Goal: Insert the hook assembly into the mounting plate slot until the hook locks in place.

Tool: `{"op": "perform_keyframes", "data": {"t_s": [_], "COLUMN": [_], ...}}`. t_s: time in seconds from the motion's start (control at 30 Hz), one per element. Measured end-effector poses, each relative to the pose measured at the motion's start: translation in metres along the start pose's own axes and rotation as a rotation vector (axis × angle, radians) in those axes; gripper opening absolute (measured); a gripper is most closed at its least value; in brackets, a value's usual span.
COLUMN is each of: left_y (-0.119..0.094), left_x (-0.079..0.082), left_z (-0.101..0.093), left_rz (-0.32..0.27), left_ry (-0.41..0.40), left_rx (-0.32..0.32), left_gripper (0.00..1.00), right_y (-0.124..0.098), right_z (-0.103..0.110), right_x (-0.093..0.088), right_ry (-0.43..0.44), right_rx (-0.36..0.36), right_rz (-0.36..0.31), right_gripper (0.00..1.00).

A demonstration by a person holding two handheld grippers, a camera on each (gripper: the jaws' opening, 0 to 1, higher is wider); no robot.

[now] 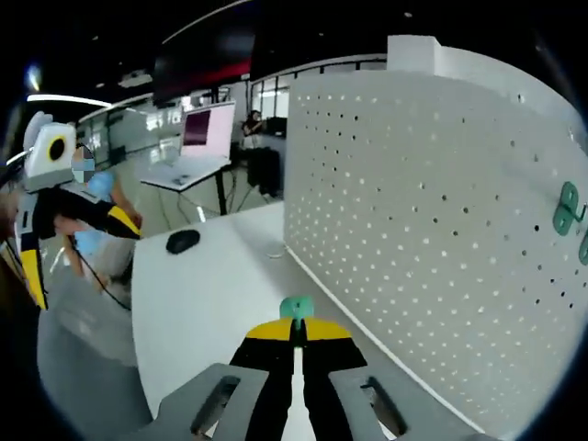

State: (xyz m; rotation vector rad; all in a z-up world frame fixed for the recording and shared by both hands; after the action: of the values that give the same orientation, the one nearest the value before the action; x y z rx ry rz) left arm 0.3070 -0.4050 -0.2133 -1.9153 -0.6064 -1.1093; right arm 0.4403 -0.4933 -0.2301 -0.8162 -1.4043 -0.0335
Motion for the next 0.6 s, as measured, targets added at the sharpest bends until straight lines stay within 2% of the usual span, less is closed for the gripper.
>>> {"op": "perform_keyframes", "data": {"t_s": [0.3,0.6], "left_y": [0.003,0.003], "left_x": [0.003,0.007], "left_z": [-0.006,-0.012], "left_rz": [-0.011,-0.019], "left_ry": [0.0,0.006], "left_rx": [-0.007,-0.014], "left_gripper": [0.87,0.87], "right_y": [-0.027,-0.049], "right_z": [0.034,0.065], "right_x": [0.016,0.025], "right_ry": [0.055,0.062], "right_rx": [0.021,0.05], "right_rz": [-0.079,-0.111], "right_gripper": [0.0,0.0]}}
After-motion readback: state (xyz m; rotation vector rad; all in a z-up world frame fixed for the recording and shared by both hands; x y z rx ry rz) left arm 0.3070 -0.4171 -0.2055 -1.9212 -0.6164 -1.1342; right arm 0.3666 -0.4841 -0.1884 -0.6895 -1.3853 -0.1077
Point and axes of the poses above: the point that each gripper's makers call its tool centre point, and the gripper's own axes: y roughly forward along the fingers, z roughly to its left, x roughly out of its top, the point moved 1 cm from there along -y, roughly backward along the fingers, and after that the axes turned 2 degrees about -z, right-handed, at the moved point
